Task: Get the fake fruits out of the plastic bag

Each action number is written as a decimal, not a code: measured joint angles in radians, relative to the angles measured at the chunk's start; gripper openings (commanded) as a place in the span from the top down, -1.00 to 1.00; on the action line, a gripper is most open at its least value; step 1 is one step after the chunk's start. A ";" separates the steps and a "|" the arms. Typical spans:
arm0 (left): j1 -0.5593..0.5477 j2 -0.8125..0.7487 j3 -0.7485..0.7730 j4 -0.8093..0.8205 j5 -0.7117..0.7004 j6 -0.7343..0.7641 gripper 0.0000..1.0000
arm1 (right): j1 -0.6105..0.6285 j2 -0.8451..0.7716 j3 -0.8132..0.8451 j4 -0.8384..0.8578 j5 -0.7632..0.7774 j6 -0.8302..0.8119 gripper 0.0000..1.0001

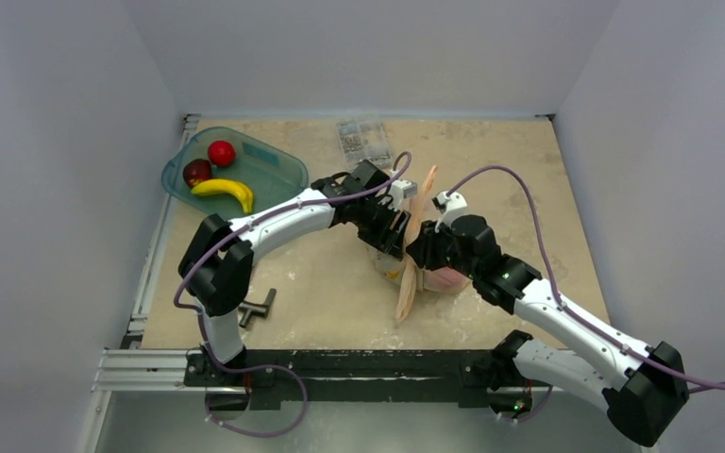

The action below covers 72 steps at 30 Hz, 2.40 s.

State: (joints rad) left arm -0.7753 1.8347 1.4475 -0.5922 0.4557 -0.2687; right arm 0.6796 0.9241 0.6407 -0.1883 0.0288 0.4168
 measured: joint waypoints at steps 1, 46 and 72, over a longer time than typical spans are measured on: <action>0.000 0.002 0.000 -0.005 -0.006 0.001 0.21 | 0.000 0.000 0.000 -0.001 -0.002 0.000 0.39; -0.019 -0.106 -0.001 -0.042 -0.449 -0.084 1.00 | 0.007 -0.135 -0.116 -0.129 0.444 0.520 1.00; -0.080 -0.363 -0.150 0.151 -0.422 0.062 -0.61 | 0.005 -0.123 -0.046 -0.075 0.154 0.058 1.00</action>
State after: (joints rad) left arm -0.8555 1.4715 1.2976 -0.4408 0.0334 -0.2066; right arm 0.6842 0.8013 0.5945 -0.2630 0.1825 0.4747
